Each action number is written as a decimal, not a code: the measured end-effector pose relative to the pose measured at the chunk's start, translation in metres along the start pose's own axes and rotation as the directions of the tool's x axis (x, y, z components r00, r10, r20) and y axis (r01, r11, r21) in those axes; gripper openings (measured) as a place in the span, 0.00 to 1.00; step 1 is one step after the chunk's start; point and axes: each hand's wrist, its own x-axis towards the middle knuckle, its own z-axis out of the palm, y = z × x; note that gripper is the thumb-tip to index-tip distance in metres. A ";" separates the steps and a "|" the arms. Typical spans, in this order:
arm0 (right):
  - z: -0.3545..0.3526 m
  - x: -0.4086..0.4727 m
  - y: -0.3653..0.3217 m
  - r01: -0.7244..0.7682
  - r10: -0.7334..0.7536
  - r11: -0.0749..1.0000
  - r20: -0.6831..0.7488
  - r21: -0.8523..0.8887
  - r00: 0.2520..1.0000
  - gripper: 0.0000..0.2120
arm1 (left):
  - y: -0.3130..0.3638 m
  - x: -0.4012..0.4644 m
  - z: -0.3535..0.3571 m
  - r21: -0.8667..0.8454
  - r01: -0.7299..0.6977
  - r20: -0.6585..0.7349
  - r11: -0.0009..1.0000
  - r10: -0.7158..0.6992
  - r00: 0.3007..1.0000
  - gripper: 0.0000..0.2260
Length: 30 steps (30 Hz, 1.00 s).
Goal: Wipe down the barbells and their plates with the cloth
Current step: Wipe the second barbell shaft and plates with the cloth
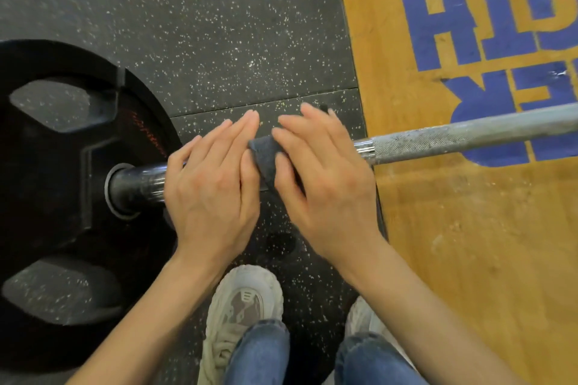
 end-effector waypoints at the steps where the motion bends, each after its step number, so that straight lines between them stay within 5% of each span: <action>1: 0.001 0.010 0.001 -0.038 0.039 0.998 -0.017 0.045 0.999 0.11 | 0.000 0.003 0.000 0.002 -0.002 -0.002 1.000 0.002 1.000 0.20; 5: 0.012 -0.004 0.004 -0.038 0.050 0.991 -0.096 0.126 0.994 0.13 | -0.001 0.018 -0.001 -0.024 0.001 -0.009 1.000 -0.001 1.000 0.20; 9: 0.021 -0.014 0.012 0.084 -0.091 0.995 -0.129 -0.060 0.987 0.16 | -0.003 0.030 -0.002 -0.030 0.013 -0.019 0.999 -0.014 1.000 0.19; 15: 0.028 0.041 0.013 -0.030 0.045 0.997 -0.212 0.073 0.976 0.10 | -0.005 0.050 0.000 -0.006 0.009 -0.039 1.000 -0.009 0.999 0.15; 20: 0.046 -0.011 0.034 0.175 -0.214 0.950 -0.131 -0.260 0.968 0.29 | -0.010 0.068 -0.003 0.031 0.028 0.013 0.999 -0.029 0.999 0.15; 21: 0.048 -0.003 0.038 0.191 -0.236 0.945 -0.147 -0.266 0.961 0.26 | -0.011 0.072 -0.002 0.043 0.035 0.021 0.998 -0.035 0.999 0.15; 26: 0.047 0.059 0.031 0.078 -0.097 0.994 -0.318 -0.072 0.943 0.12 | -0.011 0.098 -0.003 0.149 0.141 0.136 0.979 -0.161 0.977 0.23; 28: 0.055 0.050 0.035 0.070 -0.099 0.992 -0.301 -0.103 0.948 0.14 | -0.010 0.110 -0.004 0.186 0.177 0.200 0.967 -0.213 0.956 0.24; 30: 0.065 0.030 0.047 0.114 -0.171 0.961 -0.217 -0.252 0.961 0.26 | -0.012 0.123 -0.007 0.207 0.173 0.302 0.963 -0.231 0.925 0.22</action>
